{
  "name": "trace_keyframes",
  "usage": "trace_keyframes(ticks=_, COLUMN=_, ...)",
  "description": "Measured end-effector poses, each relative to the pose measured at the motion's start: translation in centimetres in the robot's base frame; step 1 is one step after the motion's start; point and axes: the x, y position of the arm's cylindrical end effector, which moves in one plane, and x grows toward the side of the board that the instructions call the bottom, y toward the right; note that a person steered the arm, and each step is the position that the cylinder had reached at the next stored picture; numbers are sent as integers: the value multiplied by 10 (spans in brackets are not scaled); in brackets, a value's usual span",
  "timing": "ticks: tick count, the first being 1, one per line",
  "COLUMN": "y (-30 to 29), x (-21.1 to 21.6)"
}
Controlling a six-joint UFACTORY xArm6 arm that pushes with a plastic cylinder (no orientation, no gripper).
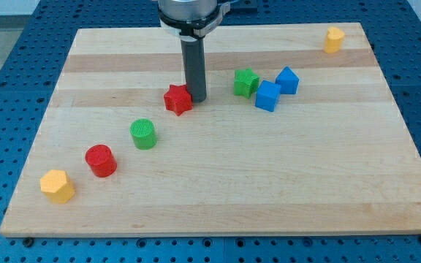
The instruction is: Move the red star diagonally right side of the green circle
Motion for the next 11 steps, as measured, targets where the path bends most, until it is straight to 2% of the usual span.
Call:
trace_keyframes(ticks=1, y=3, x=1)
trace_keyframes(ticks=2, y=4, x=-29)
trace_keyframes(ticks=4, y=-42, x=-37)
trace_keyframes(ticks=6, y=-65, x=-25)
trace_keyframes(ticks=11, y=-38, x=5)
